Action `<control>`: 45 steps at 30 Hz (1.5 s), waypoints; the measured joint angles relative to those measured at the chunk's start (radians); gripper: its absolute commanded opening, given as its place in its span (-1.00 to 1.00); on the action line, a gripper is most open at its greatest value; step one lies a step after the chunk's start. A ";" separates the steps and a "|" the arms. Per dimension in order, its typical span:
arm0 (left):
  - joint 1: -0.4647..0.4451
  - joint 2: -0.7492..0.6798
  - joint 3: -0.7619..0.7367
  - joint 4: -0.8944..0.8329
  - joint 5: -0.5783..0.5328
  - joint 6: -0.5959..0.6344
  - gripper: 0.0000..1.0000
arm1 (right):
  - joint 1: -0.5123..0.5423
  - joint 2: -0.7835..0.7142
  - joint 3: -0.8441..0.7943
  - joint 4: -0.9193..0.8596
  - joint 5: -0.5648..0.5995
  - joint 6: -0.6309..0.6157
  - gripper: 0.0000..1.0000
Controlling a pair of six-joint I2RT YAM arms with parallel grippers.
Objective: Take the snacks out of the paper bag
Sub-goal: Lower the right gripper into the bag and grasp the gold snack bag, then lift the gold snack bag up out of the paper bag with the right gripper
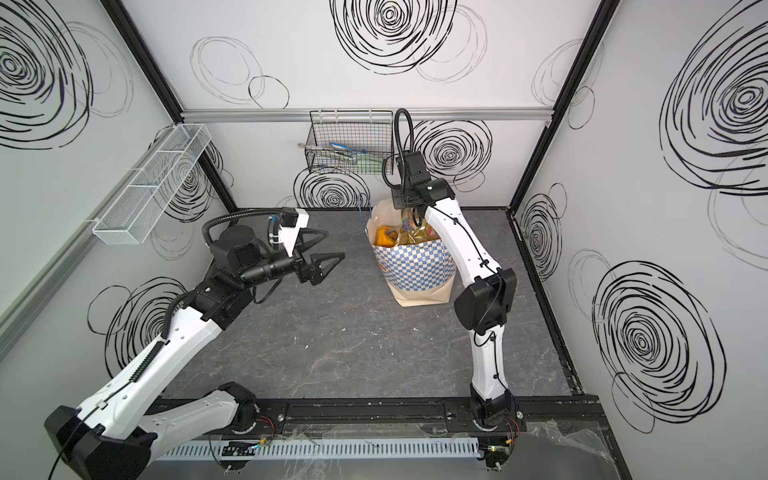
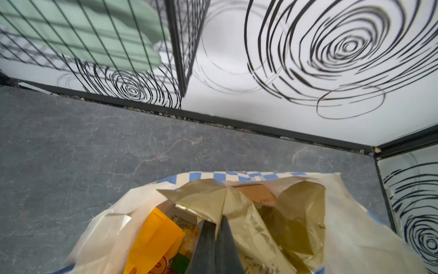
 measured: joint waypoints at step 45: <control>0.000 -0.158 -0.106 0.076 0.121 -0.002 0.92 | 0.628 -0.497 -0.104 0.550 0.543 -0.547 -1.00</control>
